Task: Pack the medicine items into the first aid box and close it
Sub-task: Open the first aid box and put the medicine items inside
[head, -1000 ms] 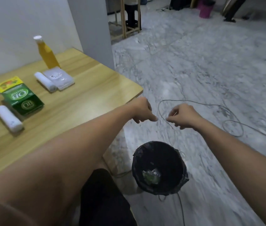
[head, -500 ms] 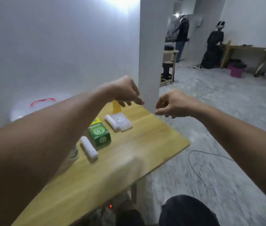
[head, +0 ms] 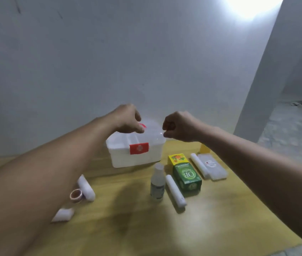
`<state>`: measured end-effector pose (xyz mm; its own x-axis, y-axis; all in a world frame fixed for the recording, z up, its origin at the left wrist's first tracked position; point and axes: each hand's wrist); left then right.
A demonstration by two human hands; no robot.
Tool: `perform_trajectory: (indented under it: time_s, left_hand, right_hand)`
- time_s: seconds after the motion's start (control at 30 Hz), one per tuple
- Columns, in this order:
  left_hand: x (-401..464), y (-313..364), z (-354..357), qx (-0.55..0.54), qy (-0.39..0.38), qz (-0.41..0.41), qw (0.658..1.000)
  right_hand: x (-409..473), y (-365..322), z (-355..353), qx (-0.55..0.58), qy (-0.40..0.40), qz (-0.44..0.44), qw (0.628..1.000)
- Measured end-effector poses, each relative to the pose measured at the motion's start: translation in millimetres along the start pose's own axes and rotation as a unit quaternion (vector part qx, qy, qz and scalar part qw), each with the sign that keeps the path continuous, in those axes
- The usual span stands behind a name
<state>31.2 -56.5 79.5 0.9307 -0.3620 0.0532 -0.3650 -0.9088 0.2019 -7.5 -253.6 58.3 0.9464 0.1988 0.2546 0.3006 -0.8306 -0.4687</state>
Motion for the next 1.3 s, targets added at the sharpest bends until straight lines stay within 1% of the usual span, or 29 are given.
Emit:
perform_trajectory:
  time_s: [0.13, 0.2, 0.3, 0.4, 0.57, 0.77, 0.83, 0.97, 1.03, 1.2, 1.3]
  left_hand:
    - [6, -27, 18, 0.029, 0.023, -0.03, 0.999]
    - [8, -37, 28, 0.042, 0.032, -0.036, 0.998]
    - [12, -51, 44, 0.033, 0.025, -0.04, 0.998]
    - [17, -61, 57, 0.033, 0.024, -0.047, 0.998]
    - [21, -72, 75, 0.032, 0.011, -0.029, 0.999]
    - [25, -76, 82, 0.053, 0.016, -0.024, 0.998]
    - [27, -76, 81, 0.053, 0.011, -0.026, 0.998]
    - [34, -77, 77, 0.066, -0.004, -0.03, 0.997]
    - [35, -76, 77, 0.066, -0.003, -0.034, 0.997]
    - [36, -75, 77, 0.074, -0.001, -0.036, 0.997]
    - [35, -75, 77, 0.082, -0.002, -0.033, 0.996]
  right_hand:
    - [19, 5, 36, -0.04, -0.03, -0.074, 0.996]
    - [24, 10, 52, -0.071, -0.042, -0.126, 0.989]
    - [25, 19, 72, -0.136, -0.047, -0.211, 0.967]
    - [24, 35, 88, -0.181, -0.045, -0.268, 0.945]
    - [30, 60, 103, -0.234, 0.016, -0.336, 0.912]
    - [44, 76, 122, -0.23, 0.152, -0.44, 0.854]
    - [45, 77, 125, -0.232, 0.176, -0.452, 0.843]
    - [42, 73, 129, -0.24, 0.207, -0.452, 0.834]
    - [41, 74, 134, -0.239, 0.216, -0.446, 0.835]
    - [43, 74, 144, -0.23, 0.228, -0.411, 0.852]
    - [45, 71, 143, -0.231, 0.233, -0.416, 0.848]
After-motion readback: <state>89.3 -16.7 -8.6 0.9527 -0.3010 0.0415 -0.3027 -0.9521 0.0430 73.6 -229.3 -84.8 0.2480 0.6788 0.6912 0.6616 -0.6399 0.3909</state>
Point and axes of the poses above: each hand's wrist, its own x-axis towards the middle knuckle, its own z-axis out of the palm, y = z × x, and after that the axes turned 14 degrees about x, right-handed
